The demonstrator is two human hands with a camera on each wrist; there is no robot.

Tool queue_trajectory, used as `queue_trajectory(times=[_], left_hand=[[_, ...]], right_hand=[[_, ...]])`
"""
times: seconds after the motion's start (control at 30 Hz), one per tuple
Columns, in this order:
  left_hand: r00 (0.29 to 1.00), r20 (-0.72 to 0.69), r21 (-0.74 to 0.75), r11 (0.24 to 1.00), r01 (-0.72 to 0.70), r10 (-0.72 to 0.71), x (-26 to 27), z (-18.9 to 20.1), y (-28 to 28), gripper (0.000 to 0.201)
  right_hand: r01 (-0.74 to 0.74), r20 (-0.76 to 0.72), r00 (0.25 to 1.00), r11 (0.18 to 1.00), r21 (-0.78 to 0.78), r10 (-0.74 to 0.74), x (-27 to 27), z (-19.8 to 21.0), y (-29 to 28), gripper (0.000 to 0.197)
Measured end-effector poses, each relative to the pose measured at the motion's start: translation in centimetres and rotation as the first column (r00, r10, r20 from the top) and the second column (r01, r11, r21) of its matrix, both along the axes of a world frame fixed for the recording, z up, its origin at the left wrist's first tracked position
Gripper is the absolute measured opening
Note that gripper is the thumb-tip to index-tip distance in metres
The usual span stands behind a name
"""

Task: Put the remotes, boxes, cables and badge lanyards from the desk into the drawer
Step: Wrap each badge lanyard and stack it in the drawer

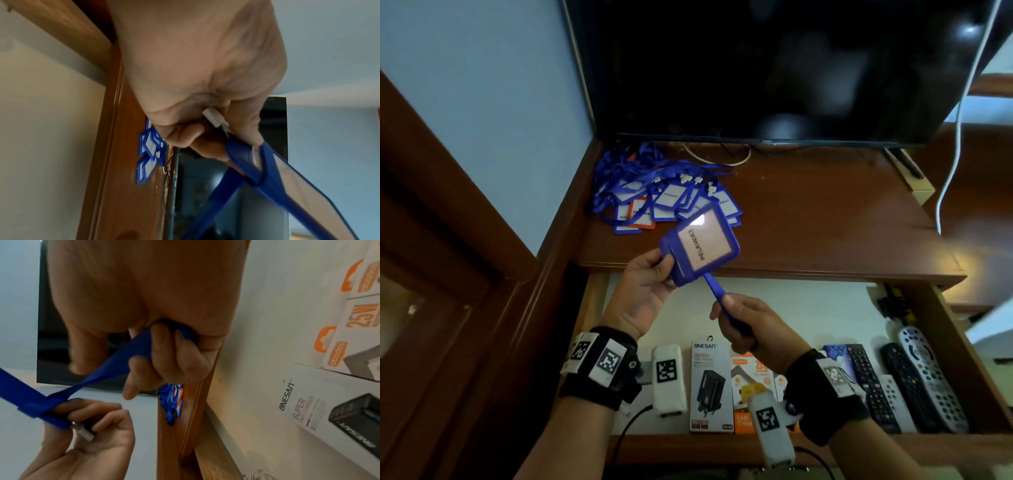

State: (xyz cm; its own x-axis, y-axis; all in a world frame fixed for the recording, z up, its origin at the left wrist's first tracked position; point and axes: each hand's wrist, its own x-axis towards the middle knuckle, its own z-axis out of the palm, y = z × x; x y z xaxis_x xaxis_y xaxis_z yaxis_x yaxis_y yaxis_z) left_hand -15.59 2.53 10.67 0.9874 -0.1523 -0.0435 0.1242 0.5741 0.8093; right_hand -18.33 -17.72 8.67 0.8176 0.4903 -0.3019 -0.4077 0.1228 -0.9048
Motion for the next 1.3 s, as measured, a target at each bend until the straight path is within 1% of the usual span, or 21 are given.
queue_trajectory(times=[0.07,0.13,0.2,0.27,0.33,0.37,0.4,0.43,0.47,0.53,0.57,0.6,0.7,0.77,0.87,0.93,1.03,1.1,1.17,1.23,1.3], left_hand=[[0.999,-0.008,-0.078,0.996,-0.041,0.041,0.1,0.2,-0.5,0.051],[0.996,-0.047,-0.163,0.983,-0.079,0.073,0.4,0.2,-0.8,0.052],[0.992,-0.074,-0.18,0.977,-0.11,0.098,0.6,0.1,-0.8,0.053],[0.987,-0.096,-0.158,0.977,-0.145,0.131,0.6,0.2,-0.9,0.043],[0.973,-0.148,-0.097,0.976,-0.194,0.179,0.5,0.2,-1.3,0.023],[0.966,-0.174,-0.06,0.977,-0.203,0.19,0.5,0.3,-1.5,0.018],[0.962,-0.196,-0.021,0.98,-0.199,0.191,0.4,0.4,-1.6,0.019],[0.959,-0.21,0.021,0.982,-0.187,0.188,0.3,0.5,-1.8,0.02],[0.958,-0.219,0.072,0.982,-0.174,0.186,0.1,0.7,-2.0,0.02],[0.96,-0.216,0.182,0.974,-0.137,0.176,-0.2,0.9,-2.4,0.02],[0.964,-0.207,0.228,0.967,-0.117,0.166,-0.4,1.1,-2.8,0.02],[0.967,-0.199,0.265,0.959,-0.104,0.16,-0.5,1.2,-3.1,0.019],[0.97,-0.191,0.326,0.942,-0.079,0.148,-0.8,1.6,-3.8,0.018],[0.966,-0.213,0.336,0.94,-0.068,0.147,-0.9,1.8,-3.9,0.017],[0.958,-0.222,0.35,0.932,-0.098,0.184,-0.8,1.6,-3.4,0.017],[0.954,-0.234,0.355,0.93,-0.096,0.188,-0.7,1.5,-3.1,0.016],[0.948,-0.268,0.308,0.948,-0.083,0.171,-0.7,1.5,-3.0,0.015],[0.942,-0.283,0.247,0.963,-0.111,0.182,-0.8,1.6,-2.9,0.015],[0.939,-0.28,0.214,0.967,-0.141,0.199,-0.8,1.6,-2.9,0.014],[0.939,-0.263,0.212,0.963,-0.167,0.221,-0.9,1.6,-3.0,0.014],[0.934,-0.242,0.245,0.948,-0.204,0.263,-0.8,1.5,-3.0,0.015]], right_hand=[[0.019,0.001,1.0,1.0,-0.016,-0.019,0.2,-0.1,0.1,0.03],[0.029,-0.007,1.0,0.999,-0.013,-0.03,0.2,-0.2,0.1,0.033],[0.04,-0.033,0.999,0.999,-0.004,-0.04,0.2,-0.6,0.0,0.037],[0.057,-0.073,0.996,0.998,-0.024,-0.058,0.0,-0.8,-0.1,0.037],[0.052,-0.049,0.997,0.987,-0.152,-0.06,-0.1,-0.7,-0.2,0.037],[0.044,-0.011,0.999,0.969,-0.244,-0.048,-0.1,-0.6,-0.1,0.035],[0.044,0.026,0.999,0.947,-0.317,-0.038,-0.1,-0.6,0.1,0.028],[0.045,0.049,0.998,0.935,-0.351,-0.03,0.0,-0.5,0.3,0.021],[0.047,0.071,0.997,0.934,-0.354,-0.023,0.0,-0.4,0.6,0.029],[0.046,0.12,0.993,0.954,-0.295,-0.01,0.1,-0.2,1.1,0.053],[0.049,0.152,0.988,0.963,-0.264,-0.009,0.2,0.0,1.4,0.057],[0.055,0.18,0.984,0.974,-0.219,-0.015,0.2,0.2,1.7,0.055],[0.121,0.203,0.974,0.989,-0.081,-0.102,0.3,0.8,2.9,0.028],[0.165,0.212,0.965,0.985,-0.041,-0.152,0.4,0.6,3.2,0.019],[0.173,0.19,0.967,0.985,-0.008,-0.169,0.5,0.4,3.0,0.019],[0.173,0.132,0.975,0.983,0.056,-0.179,0.4,0.3,2.7,0.017],[0.186,0.048,0.979,0.969,0.162,-0.196,0.4,-0.1,2.4,0.026],[0.196,0.028,0.979,0.968,0.154,-0.203,0.4,-0.3,2.3,0.03],[0.2,0.042,0.978,0.973,0.115,-0.205,0.3,-0.5,2.1,0.025],[0.176,0.082,0.98,0.983,0.049,-0.18,0.2,-0.5,1.9,0.024],[0.147,0.105,0.984,0.989,-0.034,-0.143,0.1,-0.1,1.8,0.028]])
